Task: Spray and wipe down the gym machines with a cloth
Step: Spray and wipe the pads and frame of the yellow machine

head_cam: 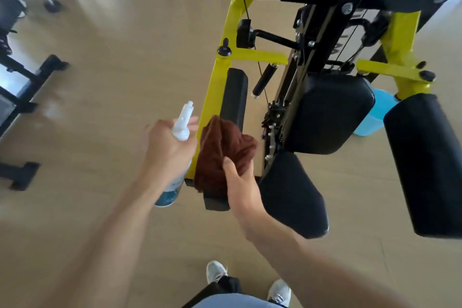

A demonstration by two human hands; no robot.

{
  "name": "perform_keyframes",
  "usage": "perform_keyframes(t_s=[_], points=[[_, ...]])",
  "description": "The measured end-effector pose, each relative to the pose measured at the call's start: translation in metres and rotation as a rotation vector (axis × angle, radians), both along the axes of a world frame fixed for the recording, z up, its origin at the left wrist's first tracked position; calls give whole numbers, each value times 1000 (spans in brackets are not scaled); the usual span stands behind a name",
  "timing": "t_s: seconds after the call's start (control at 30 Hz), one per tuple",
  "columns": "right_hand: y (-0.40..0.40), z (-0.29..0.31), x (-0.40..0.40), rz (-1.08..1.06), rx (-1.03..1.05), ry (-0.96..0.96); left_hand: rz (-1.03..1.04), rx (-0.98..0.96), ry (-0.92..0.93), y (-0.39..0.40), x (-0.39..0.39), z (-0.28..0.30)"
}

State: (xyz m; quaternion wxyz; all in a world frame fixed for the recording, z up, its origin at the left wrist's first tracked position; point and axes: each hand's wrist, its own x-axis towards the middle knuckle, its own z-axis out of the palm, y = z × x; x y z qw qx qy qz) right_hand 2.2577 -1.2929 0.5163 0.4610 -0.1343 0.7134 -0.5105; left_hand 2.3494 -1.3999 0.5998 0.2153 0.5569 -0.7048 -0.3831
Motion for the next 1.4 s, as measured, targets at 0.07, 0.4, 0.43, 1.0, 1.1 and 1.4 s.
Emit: perform_keyframes(t_s=[0.07,0.4,0.43,1.0,1.1,1.4], points=[[18,-2,19,-23,-36,-3,-9,-1,-43,3,-7,-1],[-143,0,-90,-37,-3,201,-75,-52,-289,7,-9,10],[-162,1,-104,-42,-3,223,-78,-47,-300,9,-8,15],[3,-16,2,-34,-12,-143,-73,-276,72,37,-3,84],[35,-22,24,-30,-39,-137,-101,-348,176,47,-18,97],[75,-52,-4,-477,102,-731,-263,-243,310,77,-77,86]])
